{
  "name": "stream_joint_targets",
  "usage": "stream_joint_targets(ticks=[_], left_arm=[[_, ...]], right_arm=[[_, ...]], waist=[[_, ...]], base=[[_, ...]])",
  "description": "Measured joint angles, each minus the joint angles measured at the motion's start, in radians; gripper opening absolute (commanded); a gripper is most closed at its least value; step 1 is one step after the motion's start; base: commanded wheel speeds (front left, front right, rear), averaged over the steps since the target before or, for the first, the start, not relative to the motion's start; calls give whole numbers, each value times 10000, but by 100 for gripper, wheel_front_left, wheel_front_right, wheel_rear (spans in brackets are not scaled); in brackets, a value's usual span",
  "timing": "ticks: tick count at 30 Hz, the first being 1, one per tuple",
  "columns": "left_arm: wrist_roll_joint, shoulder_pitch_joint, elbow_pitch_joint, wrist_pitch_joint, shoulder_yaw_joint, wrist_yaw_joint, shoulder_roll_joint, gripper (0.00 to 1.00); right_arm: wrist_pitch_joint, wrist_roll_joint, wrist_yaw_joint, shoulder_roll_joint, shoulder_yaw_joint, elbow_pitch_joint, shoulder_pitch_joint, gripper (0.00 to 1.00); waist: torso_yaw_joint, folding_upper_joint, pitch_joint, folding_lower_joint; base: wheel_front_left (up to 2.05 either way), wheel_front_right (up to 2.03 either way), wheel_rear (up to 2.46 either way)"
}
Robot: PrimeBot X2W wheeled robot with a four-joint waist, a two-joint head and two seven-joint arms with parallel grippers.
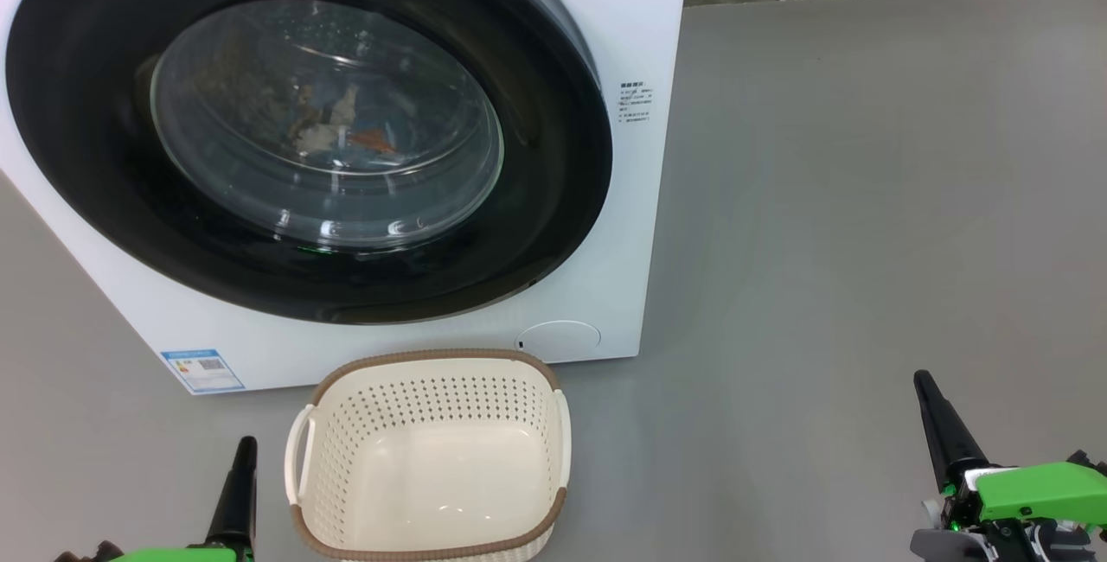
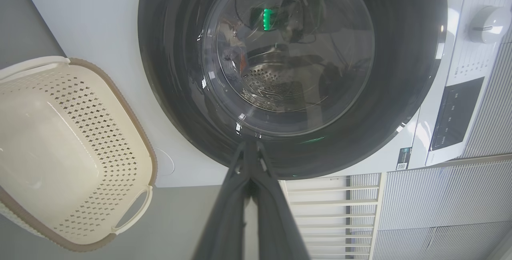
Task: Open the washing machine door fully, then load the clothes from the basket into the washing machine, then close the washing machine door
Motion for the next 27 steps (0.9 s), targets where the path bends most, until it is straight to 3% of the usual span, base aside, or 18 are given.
stream_joint_targets(ticks=[15, 27], left_arm=[[-1409, -74, -117, 370, 293, -184, -29, 0], [-1421, -75, -117, 370, 305, -184, -31, 0]], right_arm=[[88, 1601, -15, -42, -4, 288, -364, 0], [88, 1601, -17, -44, -4, 299, -372, 0]], waist=[[-94, 0, 12, 0], [-95, 0, 12, 0]], base=[[0, 0, 0], [0, 0, 0]])
